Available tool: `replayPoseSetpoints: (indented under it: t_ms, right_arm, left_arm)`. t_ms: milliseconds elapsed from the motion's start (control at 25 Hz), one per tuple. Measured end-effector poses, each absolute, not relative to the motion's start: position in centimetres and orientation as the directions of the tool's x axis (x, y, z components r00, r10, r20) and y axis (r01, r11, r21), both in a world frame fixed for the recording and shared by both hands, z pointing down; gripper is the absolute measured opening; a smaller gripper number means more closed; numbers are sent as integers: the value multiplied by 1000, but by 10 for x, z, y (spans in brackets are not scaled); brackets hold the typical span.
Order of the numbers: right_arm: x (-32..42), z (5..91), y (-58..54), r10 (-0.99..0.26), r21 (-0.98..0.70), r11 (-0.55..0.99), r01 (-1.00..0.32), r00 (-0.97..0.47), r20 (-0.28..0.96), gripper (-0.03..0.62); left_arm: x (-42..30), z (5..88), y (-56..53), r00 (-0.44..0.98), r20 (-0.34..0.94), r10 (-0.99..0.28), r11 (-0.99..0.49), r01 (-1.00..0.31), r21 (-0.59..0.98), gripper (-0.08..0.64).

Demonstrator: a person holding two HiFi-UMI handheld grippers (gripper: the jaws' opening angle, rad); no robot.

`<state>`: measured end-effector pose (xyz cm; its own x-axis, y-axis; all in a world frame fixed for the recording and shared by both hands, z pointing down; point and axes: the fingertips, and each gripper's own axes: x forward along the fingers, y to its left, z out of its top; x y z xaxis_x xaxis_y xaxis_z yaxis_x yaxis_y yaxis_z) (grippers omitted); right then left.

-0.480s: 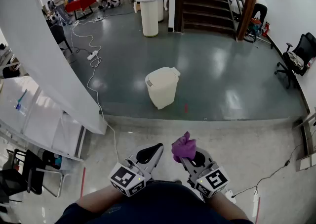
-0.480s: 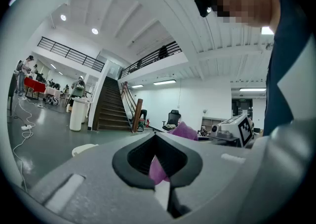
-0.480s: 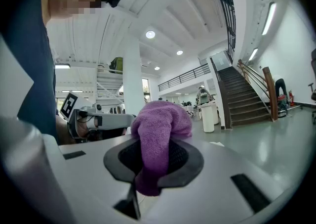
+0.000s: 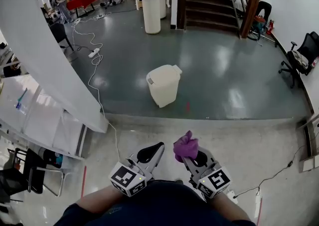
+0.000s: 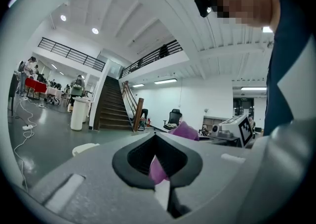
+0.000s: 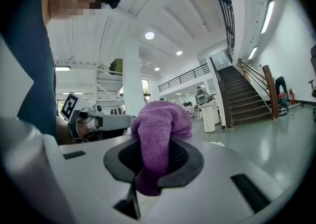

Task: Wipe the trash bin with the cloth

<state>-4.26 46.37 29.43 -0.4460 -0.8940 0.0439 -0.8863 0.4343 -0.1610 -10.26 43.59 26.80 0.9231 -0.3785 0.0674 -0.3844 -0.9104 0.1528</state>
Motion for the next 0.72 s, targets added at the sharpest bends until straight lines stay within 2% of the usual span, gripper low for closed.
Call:
replayPoseSetpoints:
  t_ms: [720]
  right_arm:
    - [25, 304, 448, -869, -177, 482, -858, -494, 28, 71]
  left_arm:
    - [-43, 276, 424, 898, 96, -430, -886, -440, 146, -9]
